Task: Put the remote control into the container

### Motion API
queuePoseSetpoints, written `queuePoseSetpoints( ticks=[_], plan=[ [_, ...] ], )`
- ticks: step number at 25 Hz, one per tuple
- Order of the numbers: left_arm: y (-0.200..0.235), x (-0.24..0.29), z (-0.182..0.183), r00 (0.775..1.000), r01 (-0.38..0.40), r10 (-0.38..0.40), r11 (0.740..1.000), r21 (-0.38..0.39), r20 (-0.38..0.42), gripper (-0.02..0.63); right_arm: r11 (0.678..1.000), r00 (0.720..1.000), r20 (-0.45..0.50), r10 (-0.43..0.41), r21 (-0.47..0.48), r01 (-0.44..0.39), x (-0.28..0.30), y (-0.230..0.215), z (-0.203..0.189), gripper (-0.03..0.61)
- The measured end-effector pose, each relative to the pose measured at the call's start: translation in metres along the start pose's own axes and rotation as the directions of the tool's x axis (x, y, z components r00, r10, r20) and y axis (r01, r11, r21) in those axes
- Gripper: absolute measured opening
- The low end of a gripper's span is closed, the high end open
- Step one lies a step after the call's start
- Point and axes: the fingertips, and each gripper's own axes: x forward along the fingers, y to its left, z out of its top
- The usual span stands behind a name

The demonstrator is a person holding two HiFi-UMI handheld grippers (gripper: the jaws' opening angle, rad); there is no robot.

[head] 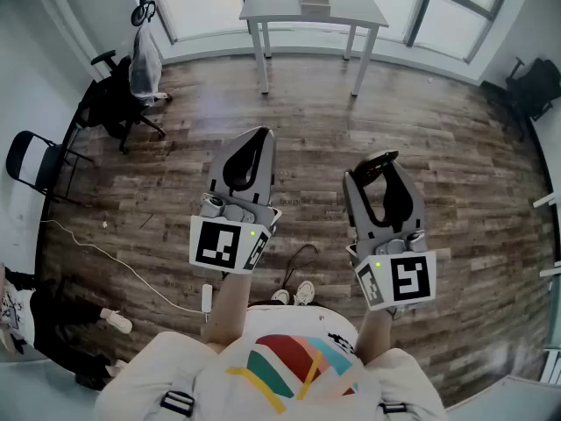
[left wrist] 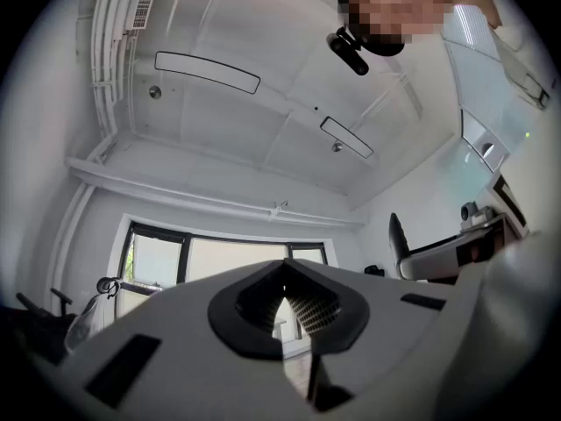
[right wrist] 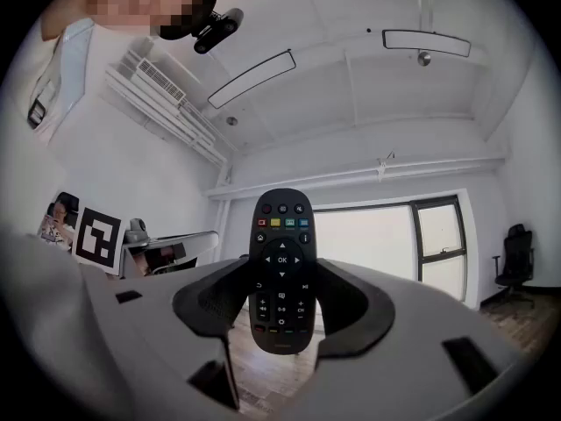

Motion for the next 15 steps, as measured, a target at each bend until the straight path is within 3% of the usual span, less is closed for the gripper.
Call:
queuePoseSetpoints(
  ticks=[15],
  plan=[
    [-0.011, 0.000, -0.009, 1.000, -0.020, 0.020, 1.000, 0.019, -0.022, 0.007, 0.999, 1.000, 0.024, -0.004, 0.039, 0.003, -0.009, -0.016, -0.004, 0.241]
  ],
)
